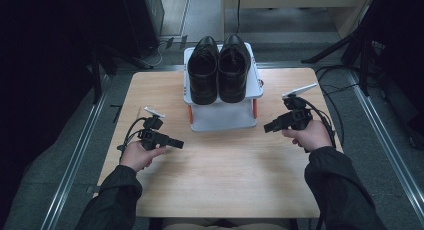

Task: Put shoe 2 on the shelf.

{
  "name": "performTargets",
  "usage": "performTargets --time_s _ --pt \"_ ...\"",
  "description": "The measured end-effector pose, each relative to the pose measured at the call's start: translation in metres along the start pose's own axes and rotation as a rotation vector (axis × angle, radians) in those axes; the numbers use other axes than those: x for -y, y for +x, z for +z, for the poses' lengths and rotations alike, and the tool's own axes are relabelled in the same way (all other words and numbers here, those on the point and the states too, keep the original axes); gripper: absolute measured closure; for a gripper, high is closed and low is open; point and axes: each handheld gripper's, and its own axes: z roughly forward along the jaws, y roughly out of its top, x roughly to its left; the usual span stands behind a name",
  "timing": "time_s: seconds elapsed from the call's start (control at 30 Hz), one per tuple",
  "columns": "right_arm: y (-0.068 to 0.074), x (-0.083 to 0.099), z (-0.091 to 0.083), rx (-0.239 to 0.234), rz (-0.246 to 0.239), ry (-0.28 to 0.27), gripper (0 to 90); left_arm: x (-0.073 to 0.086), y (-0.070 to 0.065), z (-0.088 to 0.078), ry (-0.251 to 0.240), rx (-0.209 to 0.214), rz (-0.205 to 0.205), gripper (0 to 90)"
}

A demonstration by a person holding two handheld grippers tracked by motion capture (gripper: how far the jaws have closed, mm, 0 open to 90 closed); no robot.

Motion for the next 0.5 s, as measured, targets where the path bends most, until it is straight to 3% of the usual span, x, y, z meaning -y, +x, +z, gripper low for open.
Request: performTargets --time_s 0.5 --pt "-0.008 0.018 0.030 -0.038 -0.039 0.027 57.3 -0.001 -0.003 0.002 -0.012 0.002 0.009 37.1"
